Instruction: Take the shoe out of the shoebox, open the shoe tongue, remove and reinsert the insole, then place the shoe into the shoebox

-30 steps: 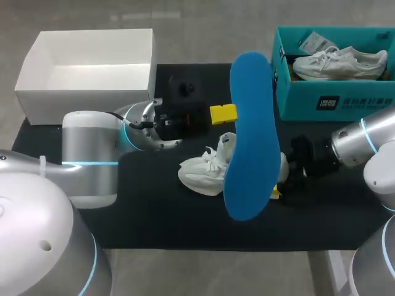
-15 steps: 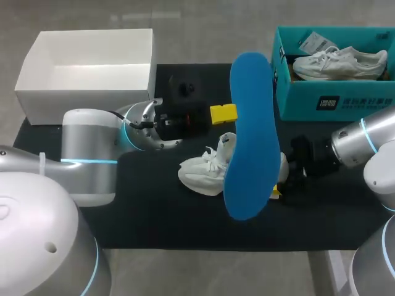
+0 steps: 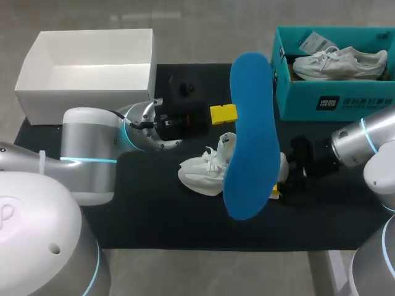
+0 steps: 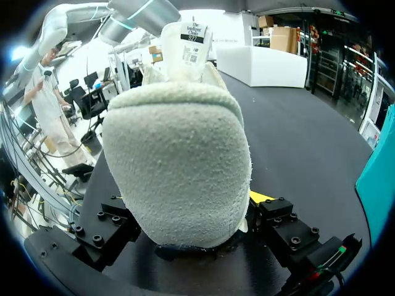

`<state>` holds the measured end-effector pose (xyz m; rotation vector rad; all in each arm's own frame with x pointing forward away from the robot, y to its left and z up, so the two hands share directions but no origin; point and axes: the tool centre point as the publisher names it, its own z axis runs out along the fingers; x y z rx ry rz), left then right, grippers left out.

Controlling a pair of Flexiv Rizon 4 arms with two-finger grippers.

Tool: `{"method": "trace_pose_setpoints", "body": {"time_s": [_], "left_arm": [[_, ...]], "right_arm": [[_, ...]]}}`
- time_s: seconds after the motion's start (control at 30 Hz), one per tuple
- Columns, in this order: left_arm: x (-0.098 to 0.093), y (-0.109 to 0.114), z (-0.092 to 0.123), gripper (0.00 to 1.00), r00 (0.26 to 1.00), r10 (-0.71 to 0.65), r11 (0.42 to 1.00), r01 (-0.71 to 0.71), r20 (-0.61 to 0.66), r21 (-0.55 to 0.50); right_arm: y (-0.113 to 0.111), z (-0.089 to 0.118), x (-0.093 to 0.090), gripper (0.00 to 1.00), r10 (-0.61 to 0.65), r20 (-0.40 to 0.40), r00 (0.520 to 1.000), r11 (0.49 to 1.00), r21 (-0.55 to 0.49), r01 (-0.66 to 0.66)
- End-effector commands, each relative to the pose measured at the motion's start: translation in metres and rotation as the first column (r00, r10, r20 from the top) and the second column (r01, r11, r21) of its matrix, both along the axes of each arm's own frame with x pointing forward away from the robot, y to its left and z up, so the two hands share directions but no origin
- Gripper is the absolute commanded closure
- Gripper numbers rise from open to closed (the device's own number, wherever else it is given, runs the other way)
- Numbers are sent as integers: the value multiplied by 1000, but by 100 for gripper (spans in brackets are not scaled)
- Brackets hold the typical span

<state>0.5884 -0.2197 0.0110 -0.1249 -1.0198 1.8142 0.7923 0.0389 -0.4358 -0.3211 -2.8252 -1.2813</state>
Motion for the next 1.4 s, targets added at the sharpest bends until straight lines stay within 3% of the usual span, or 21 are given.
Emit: {"method": "trace_pose_setpoints", "body": {"time_s": [0.03,0.07,0.17,0.2,0.83,1.13,1.4], "left_arm": [[0,-1,0,100,1000,0,1000,0,-1,-2],[0,-1,0,100,1000,0,1000,0,-1,-2],[0,-1,0,100,1000,0,1000,0,-1,-2],[0,-1,0,100,1000,0,1000,0,-1,-2],[0,-1,0,100,1000,0,1000,0,-1,-2],[0,-1,0,100,1000,0,1000,0,-1,-2],[0,-1,0,100,1000,0,1000,0,-1,-2]], "right_arm": [[2,-3,-1,98,-1,1,1000,1000,-3,1],[2,-3,-1,88,-1,1,1000,1000,-3,1],[2,-3,-1,40,-1,1,1000,1000,-3,1],[1,-2,-1,0,-5,-1,1000,1000,-13,5],[-27,26,-16,0,-80,-13,997,975,-209,76],[-35,55,-17,0,-117,-53,992,915,-394,87],[-28,63,-13,0,-129,-96,987,862,-503,63]]}}
